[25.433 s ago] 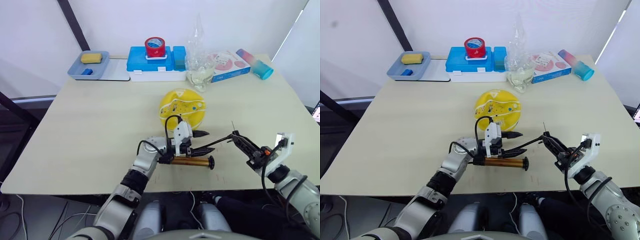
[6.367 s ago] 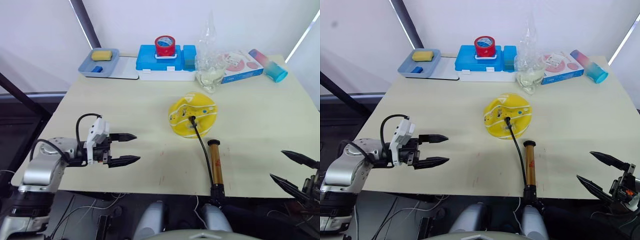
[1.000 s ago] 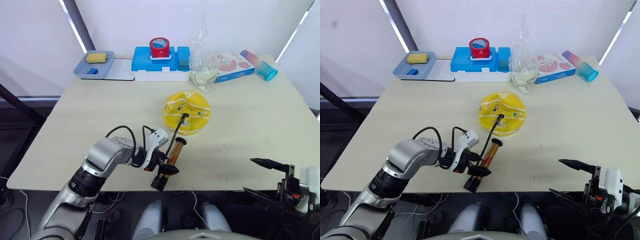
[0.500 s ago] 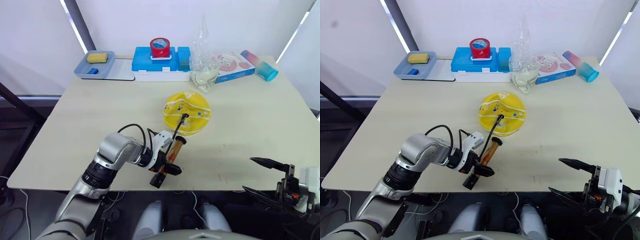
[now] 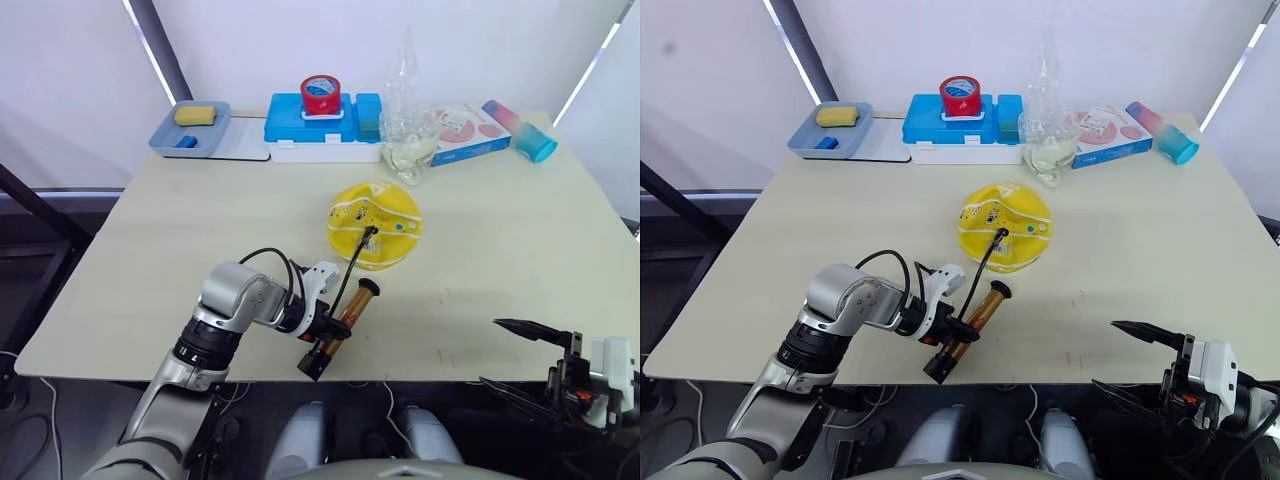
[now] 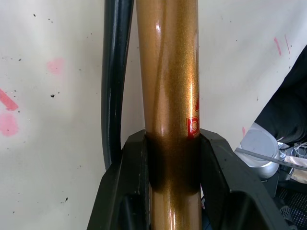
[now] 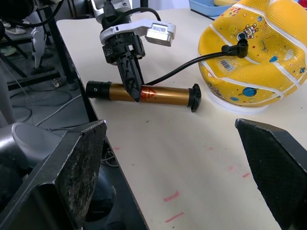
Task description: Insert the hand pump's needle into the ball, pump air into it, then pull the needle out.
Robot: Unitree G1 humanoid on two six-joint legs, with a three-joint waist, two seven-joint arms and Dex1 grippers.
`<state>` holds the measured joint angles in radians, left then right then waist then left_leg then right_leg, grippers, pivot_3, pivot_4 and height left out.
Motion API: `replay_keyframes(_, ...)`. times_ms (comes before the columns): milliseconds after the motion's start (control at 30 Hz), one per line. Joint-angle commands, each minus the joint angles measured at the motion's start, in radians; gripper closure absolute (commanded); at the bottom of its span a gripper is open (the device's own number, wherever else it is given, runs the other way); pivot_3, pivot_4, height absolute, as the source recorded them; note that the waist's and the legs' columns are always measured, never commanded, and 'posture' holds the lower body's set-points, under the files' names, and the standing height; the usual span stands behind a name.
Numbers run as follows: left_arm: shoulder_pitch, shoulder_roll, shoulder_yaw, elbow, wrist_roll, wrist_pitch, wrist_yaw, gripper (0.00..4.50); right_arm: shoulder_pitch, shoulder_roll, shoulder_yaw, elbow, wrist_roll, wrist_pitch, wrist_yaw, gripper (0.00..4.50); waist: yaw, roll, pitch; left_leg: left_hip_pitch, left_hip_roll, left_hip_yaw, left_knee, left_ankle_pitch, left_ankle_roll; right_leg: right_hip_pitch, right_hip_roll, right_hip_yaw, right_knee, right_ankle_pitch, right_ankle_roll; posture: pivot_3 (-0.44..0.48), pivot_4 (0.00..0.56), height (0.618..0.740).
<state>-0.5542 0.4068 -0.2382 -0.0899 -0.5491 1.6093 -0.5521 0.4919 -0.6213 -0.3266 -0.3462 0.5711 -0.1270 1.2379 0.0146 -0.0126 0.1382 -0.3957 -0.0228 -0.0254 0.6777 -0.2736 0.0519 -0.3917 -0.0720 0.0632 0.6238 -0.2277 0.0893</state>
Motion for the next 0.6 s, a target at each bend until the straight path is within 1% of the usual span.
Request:
replay_keyframes(33, -0.003, -0.003, 0.025, -0.008, -0.017, 0.005, 0.011, 3.59, -0.004, -0.005, -0.002, -0.017, 0.01, -0.017, 0.004, 0.0, 0.0, 0.0, 0.0, 0.0, 0.0, 0.0, 0.0, 0.0, 0.0, 0.0, 0.0, 0.0, 0.0, 0.0, 0.0, 0.0, 0.15, 0.737)
replay_keyframes(200, -0.001, 0.01, 0.039, -0.044, -0.042, -0.012, -0.017, 3.59, -0.009, -0.002, 0.002, -0.025, 0.022, -0.013, -0.001, 0.0, 0.0, 0.0, 0.0, 0.0, 0.0, -0.001, 0.0, -0.001, -0.002, 0.0, -0.003, 0.0, 0.0, 0.0, 0.0, 0.0, 0.15, 0.737)
replay_keyframes(300, -0.001, 0.053, 0.004, -0.091, -0.047, -0.095, -0.057, 3.59, -0.017, 0.001, 0.0, -0.032, 0.044, 0.0, -0.007, 0.0, -0.001, 0.0, 0.0, -0.001, 0.0, -0.001, 0.0, -0.001, -0.002, 0.0, -0.004, -0.001, 0.0, 0.0, 0.0, 0.0, 0.15, 0.737)
replay_keyframes(433, 0.007, 0.084, -0.006, -0.127, -0.073, -0.159, -0.119, 3.59, -0.023, -0.002, 0.001, -0.031, 0.051, 0.006, -0.006, 0.0, 0.002, 0.0, 0.0, -0.001, 0.0, -0.001, -0.001, -0.002, -0.005, 0.0, -0.006, -0.002, 0.0, 0.0, -0.001, 0.0, 0.15, 0.737)
replay_keyframes(500, 0.015, 0.107, -0.027, -0.147, -0.077, -0.219, -0.168, 3.59, -0.025, -0.001, 0.0, -0.031, 0.058, 0.011, -0.008, 0.0, 0.001, 0.0, 0.0, -0.002, -0.001, -0.002, -0.001, -0.002, -0.005, 0.0, -0.007, -0.002, -0.001, 0.0, -0.001, 0.0, 0.15, 0.737)
replay_keyframes(600, 0.027, 0.121, -0.045, -0.151, -0.065, -0.301, -0.209, 3.59, -0.028, 0.003, -0.003, -0.039, 0.071, 0.023, -0.015, 0.0, 0.001, 0.0, 0.0, -0.002, -0.001, -0.002, -0.002, -0.002, -0.005, 0.0, -0.007, -0.002, -0.001, 0.0, -0.001, 0.0, 0.15, 0.737)
